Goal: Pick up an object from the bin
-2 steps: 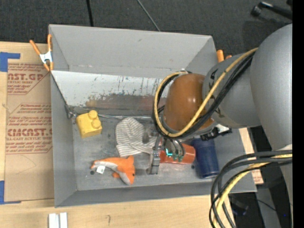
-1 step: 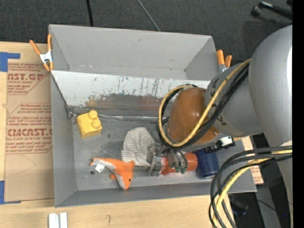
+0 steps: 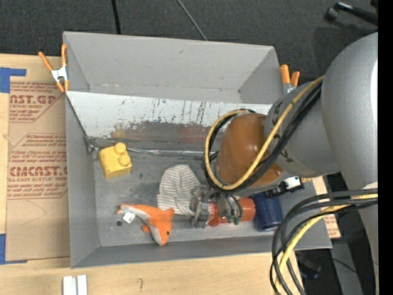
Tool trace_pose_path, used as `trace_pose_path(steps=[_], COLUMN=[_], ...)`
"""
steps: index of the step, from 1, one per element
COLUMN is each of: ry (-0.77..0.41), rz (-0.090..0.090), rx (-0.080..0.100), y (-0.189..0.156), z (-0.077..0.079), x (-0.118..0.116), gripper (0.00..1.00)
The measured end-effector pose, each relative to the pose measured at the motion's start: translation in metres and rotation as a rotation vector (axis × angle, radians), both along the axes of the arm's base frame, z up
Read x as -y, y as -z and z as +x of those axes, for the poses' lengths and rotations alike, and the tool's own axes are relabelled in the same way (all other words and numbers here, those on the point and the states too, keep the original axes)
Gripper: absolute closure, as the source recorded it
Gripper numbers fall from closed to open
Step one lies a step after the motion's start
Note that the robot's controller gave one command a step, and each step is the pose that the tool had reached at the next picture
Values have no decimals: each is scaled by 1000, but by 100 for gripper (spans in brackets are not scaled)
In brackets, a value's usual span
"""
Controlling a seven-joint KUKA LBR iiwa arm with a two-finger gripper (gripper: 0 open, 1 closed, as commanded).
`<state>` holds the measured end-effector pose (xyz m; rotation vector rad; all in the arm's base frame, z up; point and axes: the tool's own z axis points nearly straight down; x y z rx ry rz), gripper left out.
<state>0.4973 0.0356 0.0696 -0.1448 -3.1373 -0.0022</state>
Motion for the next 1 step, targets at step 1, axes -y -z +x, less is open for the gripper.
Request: trace_pose_path(steps=[1], ry=[-27], rz=[0], rx=[3], y=[-142], z=[-8], x=[2], gripper=[100])
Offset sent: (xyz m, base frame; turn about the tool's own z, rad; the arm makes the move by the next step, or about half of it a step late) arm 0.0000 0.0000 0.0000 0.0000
